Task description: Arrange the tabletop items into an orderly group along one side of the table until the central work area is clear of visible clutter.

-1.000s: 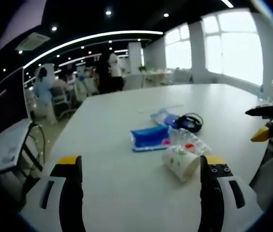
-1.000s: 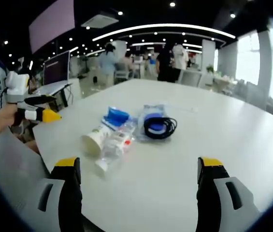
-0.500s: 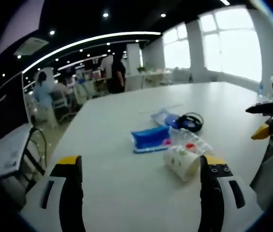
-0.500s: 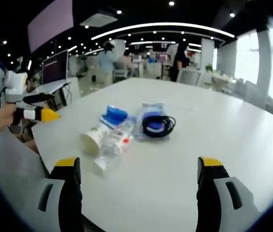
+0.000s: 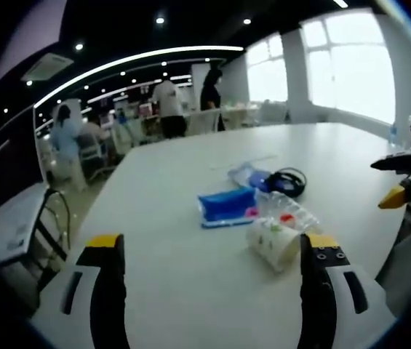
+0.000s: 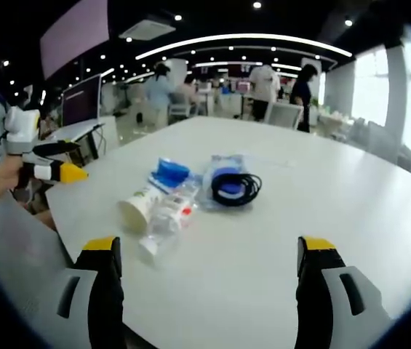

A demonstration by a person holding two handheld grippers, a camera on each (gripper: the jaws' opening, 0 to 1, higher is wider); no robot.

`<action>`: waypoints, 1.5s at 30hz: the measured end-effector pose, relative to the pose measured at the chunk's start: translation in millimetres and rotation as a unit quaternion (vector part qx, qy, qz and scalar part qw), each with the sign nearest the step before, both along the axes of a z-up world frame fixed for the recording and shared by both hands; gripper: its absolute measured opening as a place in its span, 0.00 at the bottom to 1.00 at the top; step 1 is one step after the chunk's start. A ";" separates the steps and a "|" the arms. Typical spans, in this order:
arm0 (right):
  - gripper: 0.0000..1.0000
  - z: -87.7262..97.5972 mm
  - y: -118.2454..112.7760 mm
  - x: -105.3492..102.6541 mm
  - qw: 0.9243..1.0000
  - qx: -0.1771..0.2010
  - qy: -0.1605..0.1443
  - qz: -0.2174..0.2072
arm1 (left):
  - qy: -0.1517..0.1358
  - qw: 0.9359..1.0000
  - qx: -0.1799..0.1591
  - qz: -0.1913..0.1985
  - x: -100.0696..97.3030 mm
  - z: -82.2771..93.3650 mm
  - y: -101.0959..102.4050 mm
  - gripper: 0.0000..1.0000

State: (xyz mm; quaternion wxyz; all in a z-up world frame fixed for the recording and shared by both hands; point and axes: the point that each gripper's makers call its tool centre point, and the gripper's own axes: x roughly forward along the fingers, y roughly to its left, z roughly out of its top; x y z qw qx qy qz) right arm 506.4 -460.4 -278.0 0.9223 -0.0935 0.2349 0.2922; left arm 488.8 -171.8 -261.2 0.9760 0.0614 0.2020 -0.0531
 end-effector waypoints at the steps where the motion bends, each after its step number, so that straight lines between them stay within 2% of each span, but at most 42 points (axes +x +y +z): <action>1: 0.99 0.3 -0.1 0.2 1.000 0.000 -0.001 0.000 | 0.000 1.000 0.000 0.001 0.1 0.0 0.3 0.98; 25: 0.99 2.3 -0.1 1.9 1.000 0.018 0.003 -0.008 | 0.006 1.000 0.001 0.003 0.4 -2.0 2.6 0.97; 34: 0.99 7.8 5.8 0.2 0.999 0.038 0.010 0.000 | 0.004 1.000 0.000 0.001 0.1 -0.8 0.9 0.99; 38: 0.99 13.6 9.8 0.2 0.998 0.068 0.019 0.004 | 0.004 1.000 0.005 -0.003 -0.5 0.1 -0.5 0.99; 45: 0.99 24.5 16.2 3.3 0.997 0.079 0.020 0.012 | -0.002 1.000 0.002 0.004 -1.7 3.2 2.5 0.99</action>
